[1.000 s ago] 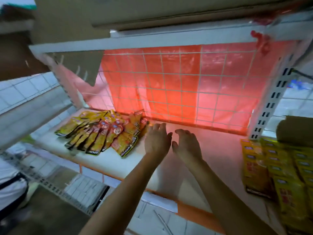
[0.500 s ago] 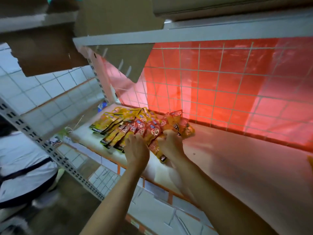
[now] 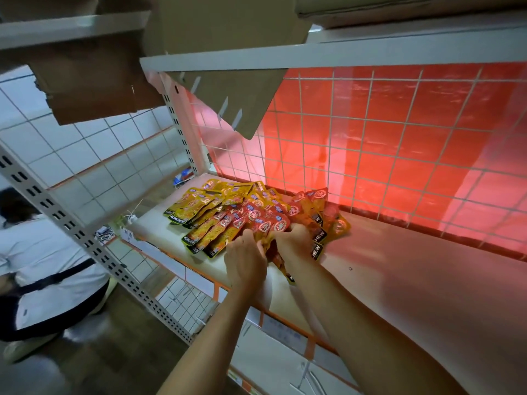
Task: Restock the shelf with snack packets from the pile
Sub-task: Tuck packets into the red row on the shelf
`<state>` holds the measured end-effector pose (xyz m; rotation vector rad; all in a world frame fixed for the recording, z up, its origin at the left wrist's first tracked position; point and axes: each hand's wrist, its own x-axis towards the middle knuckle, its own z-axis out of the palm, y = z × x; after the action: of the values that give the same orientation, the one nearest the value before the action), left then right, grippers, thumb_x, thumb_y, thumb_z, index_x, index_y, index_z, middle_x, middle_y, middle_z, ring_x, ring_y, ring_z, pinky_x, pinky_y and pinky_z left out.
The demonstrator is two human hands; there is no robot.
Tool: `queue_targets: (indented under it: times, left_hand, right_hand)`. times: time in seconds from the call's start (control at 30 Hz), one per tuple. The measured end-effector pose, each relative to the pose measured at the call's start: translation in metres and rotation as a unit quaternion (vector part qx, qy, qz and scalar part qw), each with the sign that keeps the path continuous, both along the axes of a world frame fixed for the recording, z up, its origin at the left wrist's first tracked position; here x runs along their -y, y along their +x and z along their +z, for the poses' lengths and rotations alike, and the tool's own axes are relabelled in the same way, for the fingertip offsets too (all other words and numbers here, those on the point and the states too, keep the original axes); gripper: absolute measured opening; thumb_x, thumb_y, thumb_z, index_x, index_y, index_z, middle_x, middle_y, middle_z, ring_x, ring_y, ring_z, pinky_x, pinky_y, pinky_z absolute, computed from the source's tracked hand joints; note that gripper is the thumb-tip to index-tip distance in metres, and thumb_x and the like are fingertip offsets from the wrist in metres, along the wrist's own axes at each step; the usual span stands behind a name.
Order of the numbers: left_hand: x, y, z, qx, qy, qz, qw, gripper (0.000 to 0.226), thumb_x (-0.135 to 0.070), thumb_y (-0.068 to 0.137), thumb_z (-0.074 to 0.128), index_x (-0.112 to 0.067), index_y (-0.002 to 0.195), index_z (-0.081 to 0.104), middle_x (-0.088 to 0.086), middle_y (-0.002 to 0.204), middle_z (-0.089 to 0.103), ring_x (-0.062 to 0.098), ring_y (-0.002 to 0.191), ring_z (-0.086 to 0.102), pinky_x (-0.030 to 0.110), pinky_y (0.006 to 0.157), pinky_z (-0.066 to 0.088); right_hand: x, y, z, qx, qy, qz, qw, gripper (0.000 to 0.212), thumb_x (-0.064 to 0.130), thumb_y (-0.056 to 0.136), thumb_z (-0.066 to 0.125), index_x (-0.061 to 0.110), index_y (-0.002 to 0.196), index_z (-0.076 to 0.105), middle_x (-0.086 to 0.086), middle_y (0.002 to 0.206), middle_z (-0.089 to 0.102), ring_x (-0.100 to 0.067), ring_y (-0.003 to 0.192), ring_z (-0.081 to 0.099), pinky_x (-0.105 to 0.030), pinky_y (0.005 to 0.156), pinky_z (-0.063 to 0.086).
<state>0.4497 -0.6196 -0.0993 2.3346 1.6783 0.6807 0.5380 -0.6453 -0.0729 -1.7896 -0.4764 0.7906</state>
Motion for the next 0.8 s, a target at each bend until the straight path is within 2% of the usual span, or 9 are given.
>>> queue_targets:
  times: [0.07,0.17,0.27,0.33,0.4,0.53,0.63,0.73,0.8]
  left_hand:
    - [0.0,0.002,0.0,0.036,-0.009,-0.012,0.999,0.02,-0.027,0.095,0.053,-0.008,0.103,0.053,0.011,0.097,0.064,0.029,0.096,0.059,0.038,0.083,0.047]
    - [0.005,0.011,0.0,0.101,-0.031,-0.019,0.994,0.043,-0.033,0.092,0.06,-0.005,0.123,0.05,0.014,0.113,0.058,0.029,0.108,0.053,0.035,0.093,0.043]
    - [0.01,0.023,0.006,0.16,-0.058,-0.018,0.985,0.064,-0.038,0.086,0.067,-0.004,0.135,0.044,0.015,0.119,0.052,0.024,0.108,0.052,0.028,0.088,0.043]
    - [0.014,0.033,0.011,0.162,-0.049,-0.032,0.985,0.067,-0.042,0.083,0.07,-0.004,0.134,0.048,0.014,0.111,0.053,0.022,0.101,0.052,0.025,0.081,0.041]
    - [0.021,0.047,0.016,0.196,-0.057,-0.058,0.977,0.063,-0.041,0.081,0.072,-0.005,0.129,0.052,0.01,0.104,0.056,0.019,0.094,0.053,0.022,0.078,0.042]
    - [0.045,0.082,0.026,0.28,-0.108,-0.11,0.947,0.056,-0.034,0.081,0.075,-0.007,0.123,0.05,-0.014,0.08,0.055,0.004,0.071,0.056,0.009,0.062,0.038]
    - [0.066,0.11,0.029,0.304,-0.132,-0.131,0.934,0.051,-0.036,0.08,0.075,-0.011,0.118,0.052,-0.01,0.081,0.063,0.006,0.072,0.062,0.018,0.067,0.045]
    - [0.093,0.14,0.029,0.336,-0.175,-0.159,0.912,0.041,-0.033,0.082,0.074,-0.018,0.113,0.052,-0.009,0.077,0.066,0.002,0.068,0.066,0.027,0.07,0.054]
    - [0.114,0.16,0.03,0.358,-0.217,-0.183,0.89,0.029,-0.03,0.083,0.073,-0.02,0.102,0.054,-0.002,0.079,0.07,0.015,0.072,0.07,0.04,0.073,0.058]
  right_hand:
    - [0.002,0.004,-0.001,0.008,0.019,-0.019,1.0,0.014,0.019,0.081,0.061,0.011,0.089,0.069,-0.005,0.089,0.068,-0.028,0.091,0.063,-0.038,0.084,0.052]
    - [0.008,0.014,0.003,0.009,0.04,-0.051,0.998,0.013,0.025,0.089,0.055,0.018,0.092,0.066,-0.001,0.086,0.061,-0.023,0.086,0.056,-0.027,0.075,0.04]
    - [0.019,0.028,0.007,-0.005,0.077,-0.054,0.996,0.016,0.025,0.092,0.051,0.017,0.098,0.064,-0.005,0.095,0.065,-0.026,0.091,0.06,-0.036,0.084,0.049]
    - [0.031,0.04,0.01,0.0,0.089,-0.073,0.993,0.021,0.027,0.095,0.05,0.017,0.105,0.065,-0.008,0.102,0.067,-0.027,0.096,0.061,-0.039,0.09,0.049]
    - [0.045,0.055,0.01,0.015,0.097,-0.088,0.991,0.024,0.028,0.096,0.049,0.013,0.105,0.066,-0.011,0.103,0.068,-0.029,0.097,0.061,-0.037,0.088,0.049]
    - [0.076,0.087,0.013,0.022,0.102,-0.107,0.989,0.027,0.029,0.098,0.045,0.011,0.099,0.065,-0.011,0.09,0.061,-0.028,0.085,0.056,-0.038,0.078,0.046]
    - [0.105,0.109,0.018,0.016,0.104,-0.13,0.986,0.032,0.033,0.098,0.044,0.014,0.113,0.065,-0.013,0.102,0.065,-0.028,0.093,0.059,-0.041,0.088,0.049]
    - [0.14,0.131,0.02,0.026,0.105,-0.14,0.984,0.025,0.032,0.093,0.052,0.014,0.105,0.065,-0.014,0.104,0.067,-0.03,0.093,0.064,-0.048,0.088,0.052]
    - [0.166,0.147,0.022,0.048,0.108,-0.149,0.982,0.022,0.026,0.089,0.058,0.013,0.105,0.064,-0.012,0.102,0.068,-0.027,0.09,0.065,-0.046,0.085,0.054]
